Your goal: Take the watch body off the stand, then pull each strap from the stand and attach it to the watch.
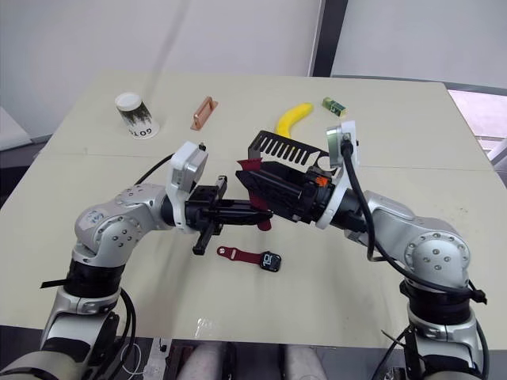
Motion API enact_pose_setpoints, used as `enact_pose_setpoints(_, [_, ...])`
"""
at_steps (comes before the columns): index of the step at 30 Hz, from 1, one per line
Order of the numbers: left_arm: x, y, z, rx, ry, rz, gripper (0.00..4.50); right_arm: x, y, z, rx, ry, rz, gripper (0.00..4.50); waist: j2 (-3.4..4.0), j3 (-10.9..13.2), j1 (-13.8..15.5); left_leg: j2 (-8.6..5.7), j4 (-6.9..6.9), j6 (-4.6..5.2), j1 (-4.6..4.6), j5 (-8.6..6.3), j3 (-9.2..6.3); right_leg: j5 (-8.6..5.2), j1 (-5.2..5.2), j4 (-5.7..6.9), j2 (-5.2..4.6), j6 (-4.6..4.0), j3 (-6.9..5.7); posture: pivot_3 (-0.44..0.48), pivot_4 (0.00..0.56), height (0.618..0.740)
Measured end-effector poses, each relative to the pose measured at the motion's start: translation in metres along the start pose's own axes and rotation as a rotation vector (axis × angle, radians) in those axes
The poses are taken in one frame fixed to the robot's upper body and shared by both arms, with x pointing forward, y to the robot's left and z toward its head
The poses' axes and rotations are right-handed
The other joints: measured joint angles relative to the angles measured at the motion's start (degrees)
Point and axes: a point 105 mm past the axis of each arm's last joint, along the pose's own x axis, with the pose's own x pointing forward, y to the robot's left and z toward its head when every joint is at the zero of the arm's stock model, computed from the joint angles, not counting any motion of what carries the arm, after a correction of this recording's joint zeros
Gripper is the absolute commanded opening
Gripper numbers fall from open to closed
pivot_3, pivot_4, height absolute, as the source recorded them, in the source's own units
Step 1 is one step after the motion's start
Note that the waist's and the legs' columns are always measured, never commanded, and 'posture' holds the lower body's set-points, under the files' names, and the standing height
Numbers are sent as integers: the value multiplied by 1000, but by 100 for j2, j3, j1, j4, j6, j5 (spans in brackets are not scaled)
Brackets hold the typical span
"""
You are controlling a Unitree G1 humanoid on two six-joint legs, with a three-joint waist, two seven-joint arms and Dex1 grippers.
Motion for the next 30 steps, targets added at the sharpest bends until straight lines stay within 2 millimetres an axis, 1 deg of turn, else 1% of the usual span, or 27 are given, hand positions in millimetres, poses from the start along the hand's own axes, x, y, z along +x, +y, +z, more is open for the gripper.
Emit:
enact_pose_setpoints(3, [0,0,0,-1,-2,-1,0,0,0,0,0,-3,2,2796,0,0,-3,0,-2,0,0,0,0,0,0,-7,0,0,0,0,150,740])
enact_pose_setpoints(5, [0,0,0,-1,-3,-1,0,0,1,1,-1,-3,3,1791,0,0,-3,0,-2,0,0,0,0,0,0,-7,0,0,0,0,150,740])
enact_pose_setpoints(11, [1,0,0,-1,-6,1,0,1,5,0,-15,0,13,1791,0,0,-2,0,-3,0,0,0,0,0,0,-9,0,0,0,0,150,740])
enact_pose_setpoints(23, [1,1,1,0,-8,6,0,1,5,0,-13,-1,16,1791,0,0,-3,0,-5,0,0,0,0,0,0,-19,0,0,0,0,150,740])
enact_pose_setpoints(26, [1,1,1,0,-8,10,0,1,5,0,-12,-1,18,887,0,0,-2,0,-5,0,0,0,0,0,0,-19,0,0,0,0,150,740])
enact_pose_setpoints(28, [1,1,1,0,-8,12,0,1,6,0,-9,-2,21,17,0,0,-2,0,-6,0,0,0,0,0,0,-19,0,0,0,0,150,740])
enact_pose_setpoints(30, [1,1,1,0,-8,12,0,1,6,1,-8,-3,23,17,0,0,-2,0,-6,0,0,0,0,0,0,-20,0,0,-1,0,150,740])
